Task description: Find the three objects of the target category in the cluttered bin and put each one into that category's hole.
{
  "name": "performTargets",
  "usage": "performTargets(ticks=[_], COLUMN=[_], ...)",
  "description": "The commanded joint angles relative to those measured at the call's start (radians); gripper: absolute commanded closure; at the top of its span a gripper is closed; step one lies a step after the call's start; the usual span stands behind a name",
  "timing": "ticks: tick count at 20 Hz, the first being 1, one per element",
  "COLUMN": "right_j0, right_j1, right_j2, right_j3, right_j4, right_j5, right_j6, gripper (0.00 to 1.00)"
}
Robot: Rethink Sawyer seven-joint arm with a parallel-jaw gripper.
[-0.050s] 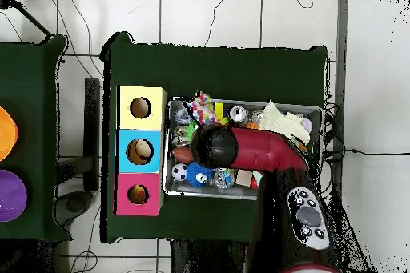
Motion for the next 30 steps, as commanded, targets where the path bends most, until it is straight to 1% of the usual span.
performTargets(ticks=[1, 7, 12, 17, 23, 26, 30], right_j0=[-0.066, -0.098, -0.104, -0.101, -0.077, -0.075, -0.087], right_j1=[-0.11, -0.137, -0.148, -0.147, -0.149, -0.154, -0.175], right_j2=[0.088, 0.104, 0.111, 0.114, 0.101, 0.097, 0.1], right_j3=[0.078, 0.088, 0.131, 0.146, 0.147, 0.151, 0.163], right_j4=[-0.004, -0.023, -0.028, -0.032, -0.051, -0.047, -0.04], right_j5=[0.163, 0.183, 0.143, 0.117, 0.093, 0.1, 0.128], right_j6=[-0.115, -0.134, -0.112, -0.09, -0.06, -0.05, -0.071], gripper=[1.0, 1.0, 1.0, 1.0, 1.0, 1.0, 1.0])
